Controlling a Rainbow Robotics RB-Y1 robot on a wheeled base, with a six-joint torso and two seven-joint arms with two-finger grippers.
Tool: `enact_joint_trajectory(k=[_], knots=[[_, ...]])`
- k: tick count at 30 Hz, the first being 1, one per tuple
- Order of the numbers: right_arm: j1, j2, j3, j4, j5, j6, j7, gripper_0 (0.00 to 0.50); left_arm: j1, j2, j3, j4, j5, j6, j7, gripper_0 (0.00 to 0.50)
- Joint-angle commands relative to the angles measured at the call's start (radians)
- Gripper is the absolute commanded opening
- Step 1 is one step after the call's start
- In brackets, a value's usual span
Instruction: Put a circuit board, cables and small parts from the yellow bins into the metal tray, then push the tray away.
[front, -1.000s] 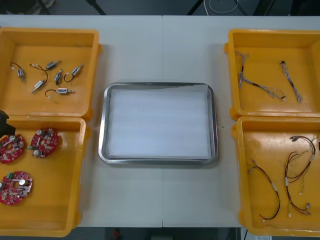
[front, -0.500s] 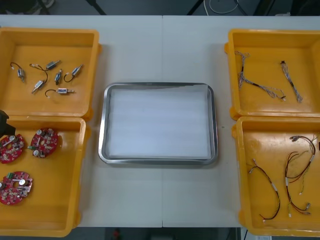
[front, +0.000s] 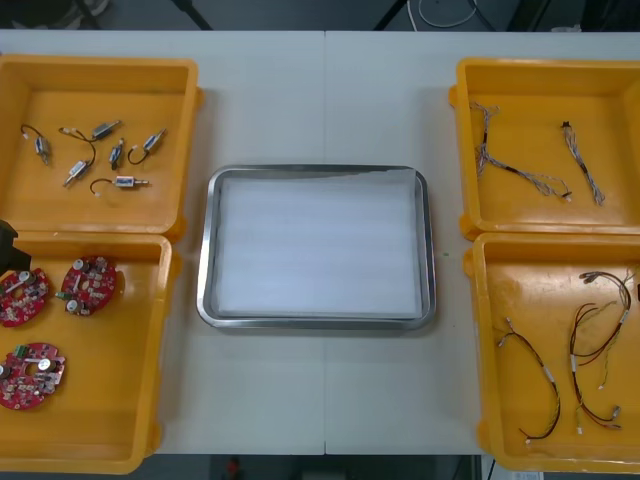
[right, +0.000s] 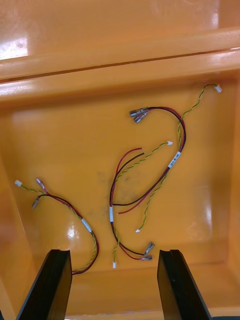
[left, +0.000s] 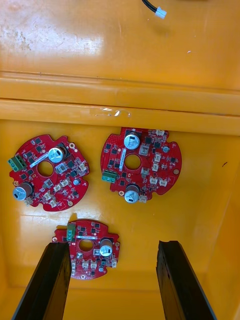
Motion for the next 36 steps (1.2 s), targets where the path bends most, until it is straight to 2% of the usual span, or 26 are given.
enact_joint_trajectory(k=[1,36], knots=[[-0.019,-0.040,-0.003,-0.012,-0.007,0.003,0.060,0.497,0.018,0.044,0.028,-0.028,0.007,-0.008,-0.080,0.500],[-0.019,-0.040,-0.003,-0.012,-0.007,0.003,0.060,0.498,0.018,0.044,0.028,-0.028,0.007,-0.008,-0.080,0.500]])
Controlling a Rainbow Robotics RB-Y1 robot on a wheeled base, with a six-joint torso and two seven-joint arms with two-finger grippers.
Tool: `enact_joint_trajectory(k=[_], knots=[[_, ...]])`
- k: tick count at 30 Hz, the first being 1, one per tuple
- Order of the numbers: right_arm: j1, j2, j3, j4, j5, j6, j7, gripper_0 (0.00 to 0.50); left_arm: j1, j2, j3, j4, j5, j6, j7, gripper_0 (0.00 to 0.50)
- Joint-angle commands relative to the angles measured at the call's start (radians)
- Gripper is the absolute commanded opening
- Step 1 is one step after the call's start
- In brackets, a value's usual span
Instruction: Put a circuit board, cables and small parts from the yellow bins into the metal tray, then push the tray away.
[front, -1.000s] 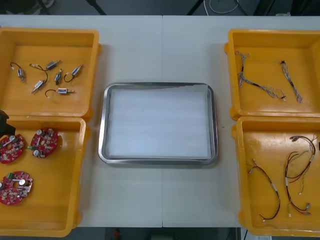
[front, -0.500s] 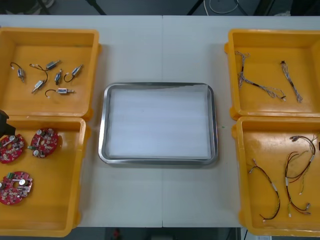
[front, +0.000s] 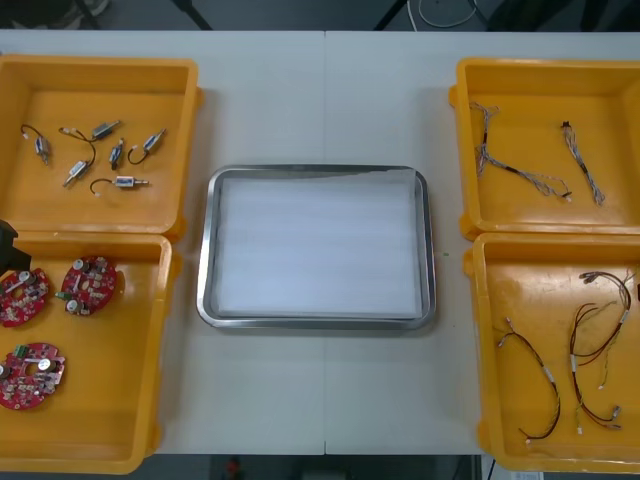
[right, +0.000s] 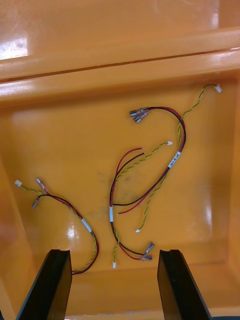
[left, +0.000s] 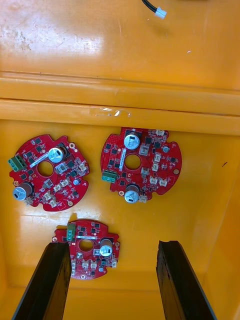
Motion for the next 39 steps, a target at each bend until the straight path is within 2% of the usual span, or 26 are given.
enact_joint_trajectory(k=[1,25,28,33,39], knots=[[-0.019,-0.040,-0.003,-0.012,-0.007,0.003,0.060,0.497,0.018,0.044,0.028,-0.028,0.007,-0.008,-0.080,0.500],[-0.019,-0.040,-0.003,-0.012,-0.007,0.003,0.060,0.496,0.018,0.044,0.028,-0.028,0.007,-0.008,-0.080,0.500],[-0.019,-0.040,-0.003,-0.012,-0.007,0.003,0.060,0.495,0.029,0.027,0.011,-0.006,0.013,-0.001,-0.080,0.500],[-0.062,-0.034,-0.021,-0.017,-0.009,0.003,0.069,0.496,0.008,0.038,0.034,-0.006,0.029,0.038,-0.089,0.500],[-0.052,-0.012,-0.046,-0.017,0.013,0.003,0.062,0.496,0.014,0.061,0.060,-0.003,0.047,0.028,-0.101,0.500]])
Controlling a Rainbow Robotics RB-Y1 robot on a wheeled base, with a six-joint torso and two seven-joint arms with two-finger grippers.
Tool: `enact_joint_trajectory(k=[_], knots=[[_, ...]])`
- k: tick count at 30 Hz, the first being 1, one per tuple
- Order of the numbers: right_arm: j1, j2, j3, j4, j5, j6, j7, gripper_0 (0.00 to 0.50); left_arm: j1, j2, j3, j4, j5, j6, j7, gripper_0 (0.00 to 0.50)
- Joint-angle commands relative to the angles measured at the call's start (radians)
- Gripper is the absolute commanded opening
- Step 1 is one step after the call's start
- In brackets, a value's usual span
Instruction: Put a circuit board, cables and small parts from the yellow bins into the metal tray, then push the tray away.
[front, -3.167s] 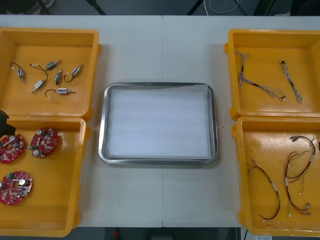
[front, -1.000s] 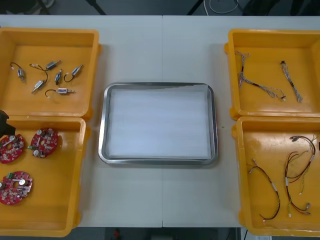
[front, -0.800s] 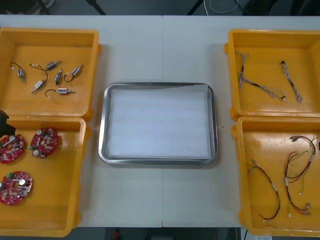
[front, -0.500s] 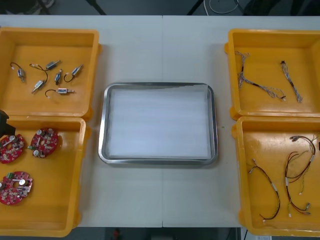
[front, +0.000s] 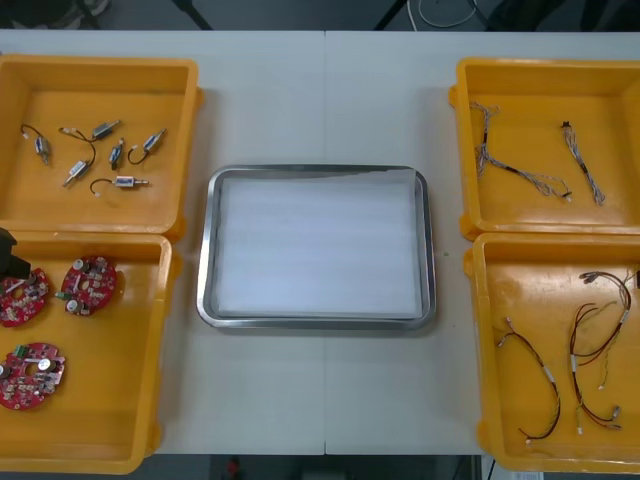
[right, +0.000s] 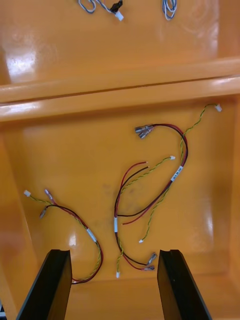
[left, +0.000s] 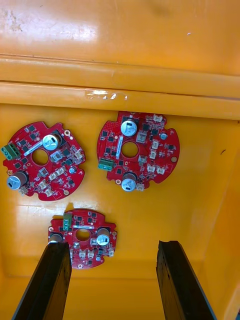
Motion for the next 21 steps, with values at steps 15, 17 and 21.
enact_joint_trajectory(k=[15,17,21], knots=[[0.062,-0.009,-0.040,0.169,0.077,-0.090,0.045,0.498,0.092,0.156,0.051,0.137,0.094,-0.221,-0.239,0.500],[0.062,-0.009,-0.035,0.195,0.093,-0.119,0.045,0.496,0.101,0.162,0.051,0.163,0.095,-0.247,-0.268,0.500],[0.060,0.003,-0.015,0.259,0.139,-0.202,0.043,0.495,0.113,0.170,0.049,0.234,0.103,-0.305,-0.339,0.500]])
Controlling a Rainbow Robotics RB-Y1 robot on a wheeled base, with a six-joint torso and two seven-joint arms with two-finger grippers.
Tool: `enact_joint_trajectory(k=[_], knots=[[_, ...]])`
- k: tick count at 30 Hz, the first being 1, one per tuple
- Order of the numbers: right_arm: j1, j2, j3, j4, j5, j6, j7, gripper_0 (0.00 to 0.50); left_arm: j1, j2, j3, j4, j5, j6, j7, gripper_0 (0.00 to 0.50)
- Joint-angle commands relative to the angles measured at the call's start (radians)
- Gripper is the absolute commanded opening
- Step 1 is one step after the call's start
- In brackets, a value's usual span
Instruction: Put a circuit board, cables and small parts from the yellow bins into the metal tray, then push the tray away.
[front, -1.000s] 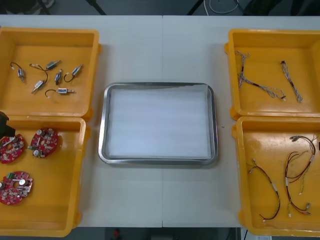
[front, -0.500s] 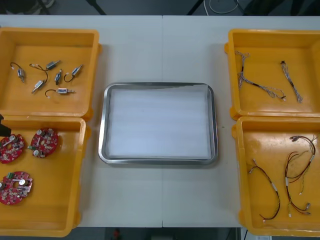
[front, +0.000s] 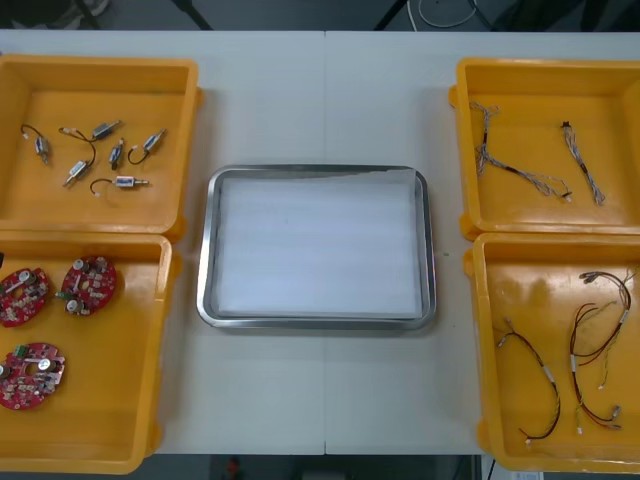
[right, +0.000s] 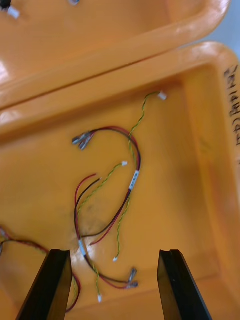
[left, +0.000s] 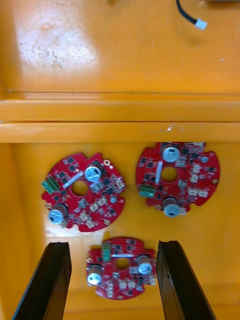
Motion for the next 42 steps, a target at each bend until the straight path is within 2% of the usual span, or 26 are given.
enact_joint_trajectory(k=[1,6,11,20,38,42], knots=[[0.016,0.009,-0.003,0.060,0.052,-0.084,0.040,0.498,0.034,0.056,0.032,0.070,0.017,-0.061,-0.148,0.500],[0.018,0.032,0.029,0.135,0.084,-0.148,0.026,0.496,0.036,0.056,0.029,0.138,0.022,-0.103,-0.215,0.500],[0.018,0.086,0.037,0.207,0.100,-0.231,0.016,0.498,0.036,0.059,-0.011,0.201,0.019,-0.164,-0.246,0.500],[0.018,0.107,0.121,0.277,0.117,-0.311,-0.017,0.497,0.036,0.066,-0.091,0.259,0.009,-0.225,-0.255,0.500],[0.046,0.144,0.160,0.295,0.161,-0.311,-0.060,0.495,0.070,0.065,-0.122,0.337,0.020,-0.287,-0.310,0.500],[0.044,0.144,0.166,0.342,0.160,-0.361,-0.063,0.498,0.070,0.065,-0.132,0.350,0.023,-0.293,-0.313,0.500]])
